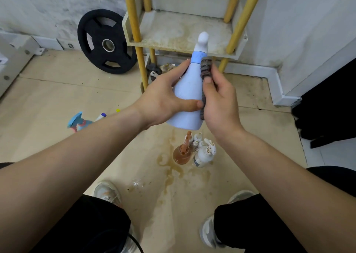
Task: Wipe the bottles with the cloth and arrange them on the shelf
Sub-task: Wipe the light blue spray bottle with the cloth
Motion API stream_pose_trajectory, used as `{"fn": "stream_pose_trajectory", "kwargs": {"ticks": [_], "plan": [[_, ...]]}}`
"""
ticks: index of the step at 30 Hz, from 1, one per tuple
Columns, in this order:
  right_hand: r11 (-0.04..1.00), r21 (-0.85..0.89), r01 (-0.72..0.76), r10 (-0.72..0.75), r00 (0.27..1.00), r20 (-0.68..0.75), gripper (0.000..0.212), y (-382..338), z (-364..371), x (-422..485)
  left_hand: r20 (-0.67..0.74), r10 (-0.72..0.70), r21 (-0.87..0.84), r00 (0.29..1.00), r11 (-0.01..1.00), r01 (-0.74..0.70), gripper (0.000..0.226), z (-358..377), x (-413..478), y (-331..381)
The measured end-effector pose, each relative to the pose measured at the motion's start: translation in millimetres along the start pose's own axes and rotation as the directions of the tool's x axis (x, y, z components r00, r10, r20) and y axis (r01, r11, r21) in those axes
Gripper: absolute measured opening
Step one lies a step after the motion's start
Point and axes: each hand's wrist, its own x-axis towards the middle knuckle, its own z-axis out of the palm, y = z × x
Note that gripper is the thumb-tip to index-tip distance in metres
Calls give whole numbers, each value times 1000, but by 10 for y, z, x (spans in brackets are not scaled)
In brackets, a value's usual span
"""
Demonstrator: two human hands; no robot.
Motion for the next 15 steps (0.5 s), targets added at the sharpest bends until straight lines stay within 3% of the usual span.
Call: {"fn": "stream_pose_trajectory", "kwargs": {"ticks": [4,6,10,12,15], "plan": [[945,-269,189,-149,976,160,45,10,71,-168,-88,46,85,995,996,-39,92,14,13,-25],[912,-318,258,-187,953,237,45,18,71,-165,-109,53,104,993,994,-42,88,-11,-3,-6],[883,-324,340,-232,915,330,45,33,-89,16,-109,61,-20,992,998,-63,72,-51,-27,63],[895,-290,339,-248,919,307,45,42,-137,83,-115,35,-89,993,995,-45,69,-59,-32,103],[980,-111,164,-142,973,183,47,63,-128,101,-146,-21,-195,989,981,-8,63,-79,-32,120]]}}
